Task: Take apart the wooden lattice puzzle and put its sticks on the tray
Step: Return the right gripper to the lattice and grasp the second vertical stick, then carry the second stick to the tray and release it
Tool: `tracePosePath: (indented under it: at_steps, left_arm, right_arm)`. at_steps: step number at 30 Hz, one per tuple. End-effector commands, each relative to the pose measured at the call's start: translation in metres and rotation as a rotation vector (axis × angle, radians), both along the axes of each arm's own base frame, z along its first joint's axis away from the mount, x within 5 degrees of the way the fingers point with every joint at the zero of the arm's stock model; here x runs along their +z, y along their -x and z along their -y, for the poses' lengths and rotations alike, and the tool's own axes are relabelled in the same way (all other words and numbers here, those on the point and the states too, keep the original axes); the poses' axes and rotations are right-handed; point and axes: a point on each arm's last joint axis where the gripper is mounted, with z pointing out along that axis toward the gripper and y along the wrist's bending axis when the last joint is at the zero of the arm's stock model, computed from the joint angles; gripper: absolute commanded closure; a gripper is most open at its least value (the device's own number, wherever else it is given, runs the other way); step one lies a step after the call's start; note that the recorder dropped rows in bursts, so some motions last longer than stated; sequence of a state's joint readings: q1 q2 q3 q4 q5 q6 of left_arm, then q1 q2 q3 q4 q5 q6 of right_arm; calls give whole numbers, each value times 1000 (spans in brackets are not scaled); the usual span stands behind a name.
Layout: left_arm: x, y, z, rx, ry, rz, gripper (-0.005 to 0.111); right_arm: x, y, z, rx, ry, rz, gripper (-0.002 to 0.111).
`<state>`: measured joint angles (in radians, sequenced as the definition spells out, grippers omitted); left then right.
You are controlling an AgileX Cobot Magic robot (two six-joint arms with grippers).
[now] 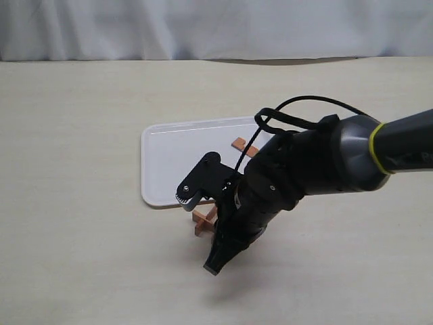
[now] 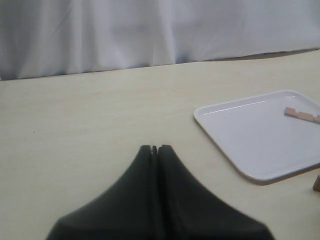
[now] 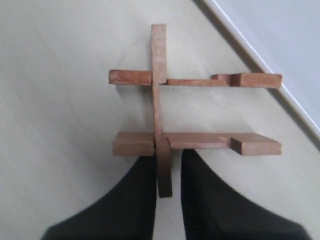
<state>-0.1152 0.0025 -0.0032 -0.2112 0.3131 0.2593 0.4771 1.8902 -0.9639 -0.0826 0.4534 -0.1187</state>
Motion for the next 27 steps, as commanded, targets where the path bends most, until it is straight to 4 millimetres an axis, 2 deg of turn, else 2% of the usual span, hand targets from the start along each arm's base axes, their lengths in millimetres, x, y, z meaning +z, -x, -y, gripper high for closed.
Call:
tracePosePath:
  at_steps: [1,7,12,22,27]
  left_arm:
    - [0,0,-1,11,-2,9,107]
    - [0,0,-1,11,-2,9,107]
    - [0,0,-1,11,-2,9,107]
    - [0,0,-1,11,-2,9,107]
    - [0,0,-1,11,-2,9,107]
  right_arm:
    - [0,0,0,44,15,11,104]
    - [0,0,0,46,18,7,104]
    - [11,3,2,46,19,11,104]
    - [54,7,5,55,-23,112,104]
    - [78,5,5,95,-53,256,104]
